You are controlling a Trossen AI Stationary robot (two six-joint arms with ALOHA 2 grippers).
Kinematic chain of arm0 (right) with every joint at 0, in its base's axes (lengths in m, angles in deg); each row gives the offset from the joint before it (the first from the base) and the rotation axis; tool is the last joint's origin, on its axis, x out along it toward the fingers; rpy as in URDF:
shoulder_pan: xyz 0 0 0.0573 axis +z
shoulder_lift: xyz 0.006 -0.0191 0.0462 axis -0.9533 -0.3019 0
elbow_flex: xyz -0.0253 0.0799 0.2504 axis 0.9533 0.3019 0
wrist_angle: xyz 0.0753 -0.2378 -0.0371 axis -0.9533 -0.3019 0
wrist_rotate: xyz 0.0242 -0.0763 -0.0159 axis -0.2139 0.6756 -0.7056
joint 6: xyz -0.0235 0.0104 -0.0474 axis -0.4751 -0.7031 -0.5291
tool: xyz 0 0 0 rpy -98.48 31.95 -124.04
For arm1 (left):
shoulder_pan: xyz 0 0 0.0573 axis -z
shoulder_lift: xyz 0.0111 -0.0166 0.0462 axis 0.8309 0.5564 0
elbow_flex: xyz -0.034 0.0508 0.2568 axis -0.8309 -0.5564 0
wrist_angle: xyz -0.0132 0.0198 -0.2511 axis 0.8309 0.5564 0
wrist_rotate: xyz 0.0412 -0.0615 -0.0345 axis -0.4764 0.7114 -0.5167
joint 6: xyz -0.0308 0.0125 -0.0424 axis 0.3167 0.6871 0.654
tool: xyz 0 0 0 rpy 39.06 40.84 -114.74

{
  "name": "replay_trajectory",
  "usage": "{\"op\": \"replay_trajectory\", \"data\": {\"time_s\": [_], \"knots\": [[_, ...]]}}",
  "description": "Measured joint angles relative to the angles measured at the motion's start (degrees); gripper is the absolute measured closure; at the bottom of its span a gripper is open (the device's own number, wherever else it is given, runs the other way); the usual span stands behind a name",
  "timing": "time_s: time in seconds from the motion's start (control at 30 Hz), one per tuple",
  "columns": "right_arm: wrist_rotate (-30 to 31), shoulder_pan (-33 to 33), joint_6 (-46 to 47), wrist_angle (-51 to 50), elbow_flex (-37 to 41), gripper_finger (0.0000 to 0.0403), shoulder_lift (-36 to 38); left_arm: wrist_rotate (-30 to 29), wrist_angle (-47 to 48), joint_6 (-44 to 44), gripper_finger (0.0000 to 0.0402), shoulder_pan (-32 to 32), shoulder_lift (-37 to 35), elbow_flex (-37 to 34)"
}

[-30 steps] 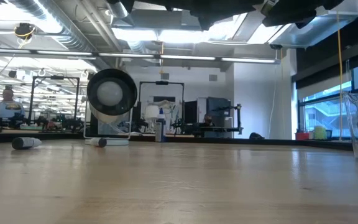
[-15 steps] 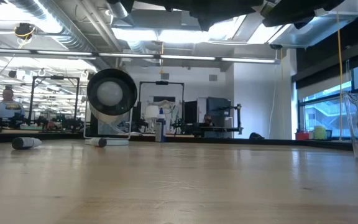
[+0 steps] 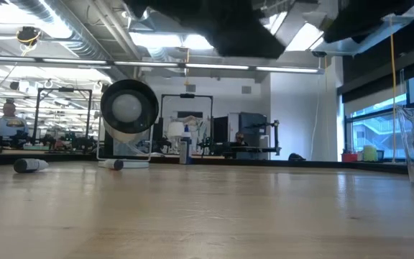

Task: Pick & Place food coloring
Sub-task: Put the small green food coloring bottle into the transparent bin

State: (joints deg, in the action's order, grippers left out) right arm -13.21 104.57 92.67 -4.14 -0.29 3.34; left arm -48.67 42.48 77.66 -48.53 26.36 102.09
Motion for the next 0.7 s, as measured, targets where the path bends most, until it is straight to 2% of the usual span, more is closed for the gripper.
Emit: {"op": "replay_trajectory", "data": {"time_s": [0.17,0.33,0.53,0.7], "knots": [[-9.8,0.2,9.4,-8.5,-2.8,0.0334,0.1,-0.8,8.1,1.0,0.0227,0.1,0.0,0.0],[-17.3,3.1,21.3,-14.8,-4.3,0.0336,0.1,-0.9,16.3,1.2,0.023,0.5,0.0,0.0],[-19.2,9.6,37.6,-19.9,-4.4,0.0332,0.1,-0.9,22.6,2.3,0.0231,0.7,0.0,0.0],[-19.6,13.9,49.6,-21.6,-1.5,0.0334,0.1,-0.9,26.4,5.3,0.0228,0.7,0.0,0.0]]}}
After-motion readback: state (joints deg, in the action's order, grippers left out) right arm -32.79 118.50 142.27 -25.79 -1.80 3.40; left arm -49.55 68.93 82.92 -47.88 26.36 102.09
